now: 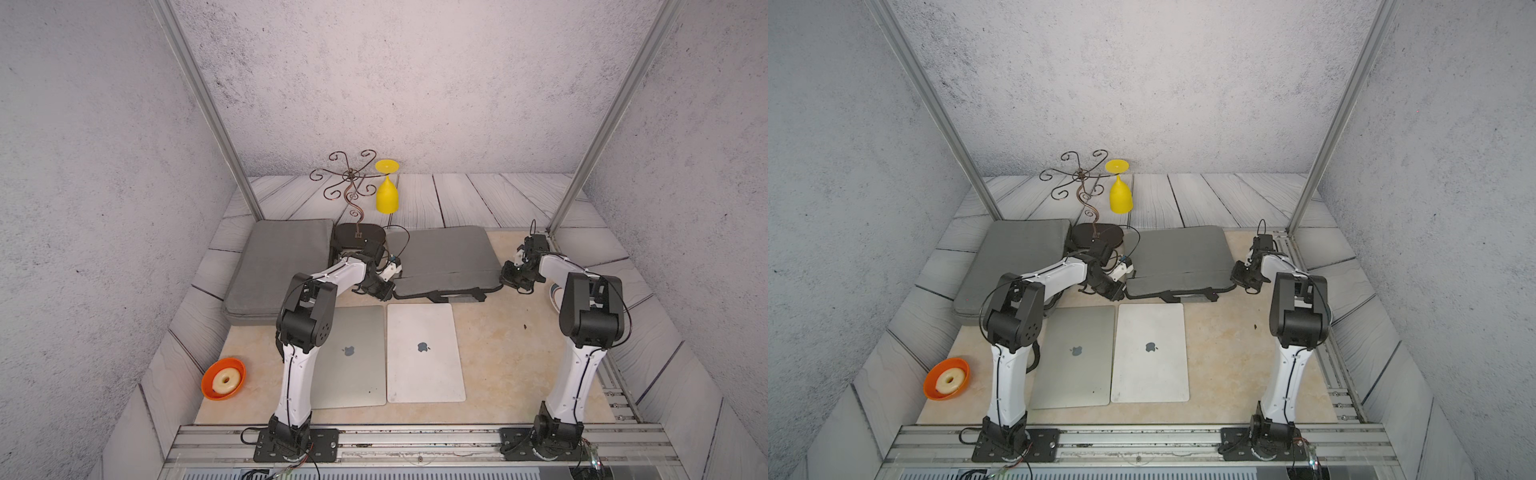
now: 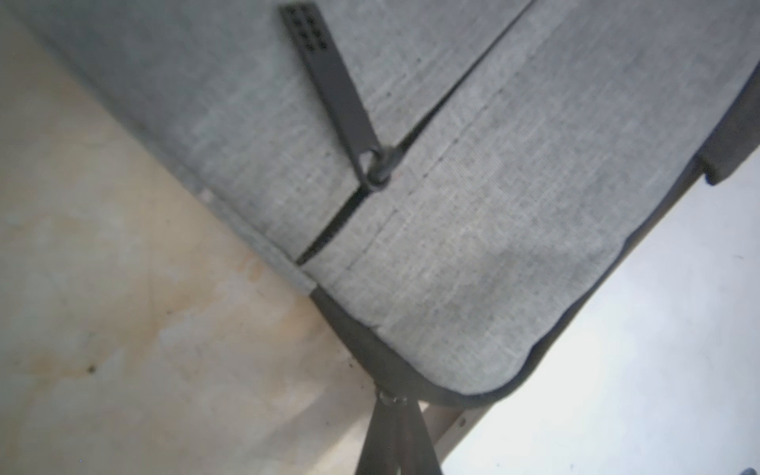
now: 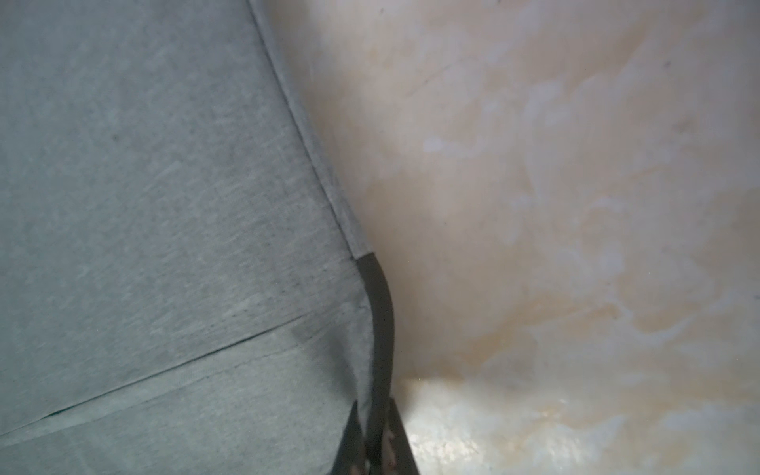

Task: Open the zippered laptop bag and take out the laptop
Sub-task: Unzip the zipper on the zippered laptop bag.

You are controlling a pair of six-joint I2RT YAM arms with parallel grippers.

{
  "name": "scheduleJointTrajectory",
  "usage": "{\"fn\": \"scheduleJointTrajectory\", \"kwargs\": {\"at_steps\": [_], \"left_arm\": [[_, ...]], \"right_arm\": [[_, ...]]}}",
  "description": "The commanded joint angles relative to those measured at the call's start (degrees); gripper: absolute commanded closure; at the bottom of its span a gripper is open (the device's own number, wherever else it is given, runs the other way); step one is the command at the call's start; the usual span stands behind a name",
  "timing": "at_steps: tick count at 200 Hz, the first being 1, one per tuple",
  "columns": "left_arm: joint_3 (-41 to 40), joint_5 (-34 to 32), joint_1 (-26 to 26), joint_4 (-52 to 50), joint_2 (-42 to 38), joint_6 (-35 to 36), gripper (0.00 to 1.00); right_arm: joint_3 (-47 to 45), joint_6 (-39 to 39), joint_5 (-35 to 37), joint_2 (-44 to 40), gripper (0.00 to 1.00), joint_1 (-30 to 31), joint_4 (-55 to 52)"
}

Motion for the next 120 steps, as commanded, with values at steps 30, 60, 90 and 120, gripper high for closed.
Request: {"fn": "scheduleJointTrajectory", "kwargs": {"at_steps": [30,60,90,120], "left_arm": [[-4.88,3.24,-1.38,-2.10,-3.82,-3.31,1.00],[-3.53,5.27,-1.12,-2.64,-2.66,-4.16,1.00],[-2.19,6.08,-0.41,-1.76,-1.74,-5.08,1.00],[0.60,6.29,0.25,-3.11,-0.13,-4.41,1.00]], "right_arm": [[-4.16,3.85,3.18,-4.16,0.95,0.91,0.86],[-5.09,2.78,4.33,-7.29,0.75,1.47,0.81],[-6.93,-3.14,5.43,-12.85,0.49,2.13,0.26],[-9.53,-15.46,2.46,-17.73,0.41,5.29,2.48]]}}
